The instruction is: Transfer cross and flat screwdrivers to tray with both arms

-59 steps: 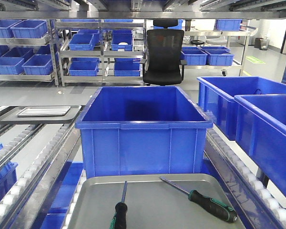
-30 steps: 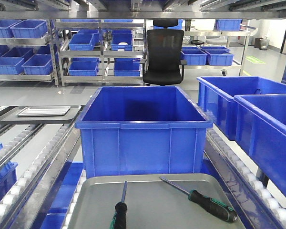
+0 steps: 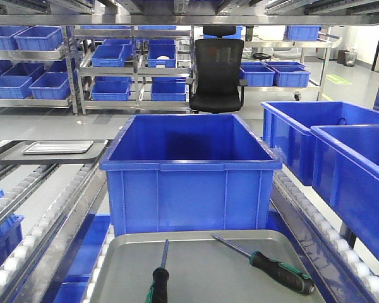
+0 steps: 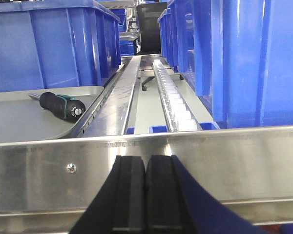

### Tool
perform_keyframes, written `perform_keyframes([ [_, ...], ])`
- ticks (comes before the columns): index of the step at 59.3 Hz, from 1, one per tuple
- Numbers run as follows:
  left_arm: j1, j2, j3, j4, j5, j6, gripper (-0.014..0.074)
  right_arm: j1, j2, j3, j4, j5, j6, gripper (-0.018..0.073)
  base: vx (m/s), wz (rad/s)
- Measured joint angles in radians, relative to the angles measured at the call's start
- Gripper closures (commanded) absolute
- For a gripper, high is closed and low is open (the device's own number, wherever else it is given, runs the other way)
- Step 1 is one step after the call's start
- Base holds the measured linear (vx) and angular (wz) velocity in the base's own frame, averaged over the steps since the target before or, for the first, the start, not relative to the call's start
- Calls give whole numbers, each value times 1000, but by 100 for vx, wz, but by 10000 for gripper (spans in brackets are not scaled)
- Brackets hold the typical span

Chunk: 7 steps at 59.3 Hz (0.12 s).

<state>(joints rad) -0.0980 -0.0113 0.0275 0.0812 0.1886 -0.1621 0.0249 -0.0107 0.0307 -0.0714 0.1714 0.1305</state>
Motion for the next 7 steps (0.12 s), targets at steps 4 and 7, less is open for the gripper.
perform_keyframes([
  [4, 0, 0, 0, 0, 0, 0, 594, 0, 0, 0, 0, -1, 0, 567, 0, 0],
  [7, 0, 0, 0, 0, 0, 0, 594, 0, 0, 0, 0, -1, 0, 567, 0, 0],
])
